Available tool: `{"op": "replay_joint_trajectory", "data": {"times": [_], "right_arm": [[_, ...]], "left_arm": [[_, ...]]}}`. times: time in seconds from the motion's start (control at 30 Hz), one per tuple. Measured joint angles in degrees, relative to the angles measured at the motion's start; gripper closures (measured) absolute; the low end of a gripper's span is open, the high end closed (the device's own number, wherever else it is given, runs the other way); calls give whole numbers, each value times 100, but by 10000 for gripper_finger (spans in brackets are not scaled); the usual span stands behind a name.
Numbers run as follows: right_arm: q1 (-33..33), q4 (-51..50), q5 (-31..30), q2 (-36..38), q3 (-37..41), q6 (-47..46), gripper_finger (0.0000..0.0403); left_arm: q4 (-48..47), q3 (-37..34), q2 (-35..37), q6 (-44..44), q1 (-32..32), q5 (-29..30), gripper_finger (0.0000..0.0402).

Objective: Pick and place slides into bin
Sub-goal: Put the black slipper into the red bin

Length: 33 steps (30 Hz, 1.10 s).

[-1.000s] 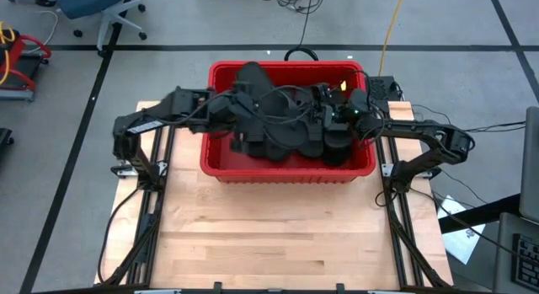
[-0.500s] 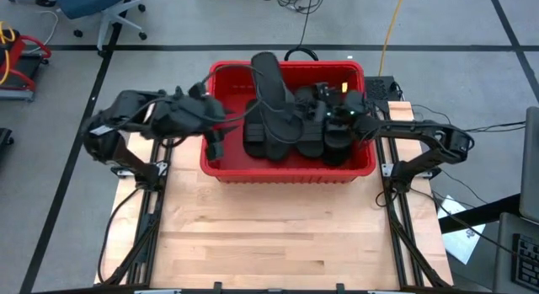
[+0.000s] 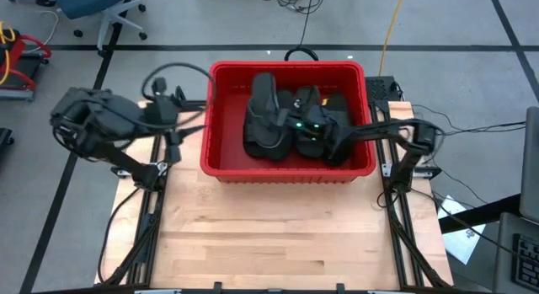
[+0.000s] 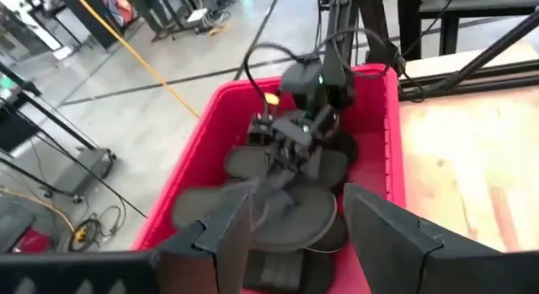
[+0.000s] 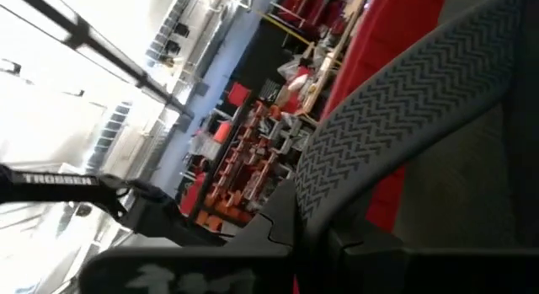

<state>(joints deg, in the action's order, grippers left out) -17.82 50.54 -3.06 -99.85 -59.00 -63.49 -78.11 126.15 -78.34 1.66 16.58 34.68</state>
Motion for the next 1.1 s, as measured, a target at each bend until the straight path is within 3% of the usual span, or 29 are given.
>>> {"op": "replay_joint_trajectory", "data": {"times": [0.17, 0.4, 0.53, 0.7, 0.83, 0.97, 1.1], "right_arm": [[22, 69, 535, -726, -1065, 336, 403], [53, -431, 770, -842, -2116, 1438, 403], [17, -425, 735, -695, -2214, 1775, 403], [23, -409, 776, -367, -2215, 2464, 403], [-1, -622, 923, 8, -2214, 2971, 403], [-106, -1425, 1125, 427, -2216, 3436, 403], [-258, -1802, 1473, 676, -2214, 3661, 403]], "left_arm": [[-177, 0, 279, 211, -20, -15, 211], [-145, -14, 405, -325, -820, -1211, 211], [454, -437, 339, -617, -1449, -1336, 211], [1864, -1567, 323, -1113, -2334, -2470, 211], [2435, -2347, 309, -1731, -2978, -3084, 211], [2995, -2598, 455, -2012, -3293, -3723, 211], [3639, -2574, 564, -2204, -3336, -3733, 201]]}}
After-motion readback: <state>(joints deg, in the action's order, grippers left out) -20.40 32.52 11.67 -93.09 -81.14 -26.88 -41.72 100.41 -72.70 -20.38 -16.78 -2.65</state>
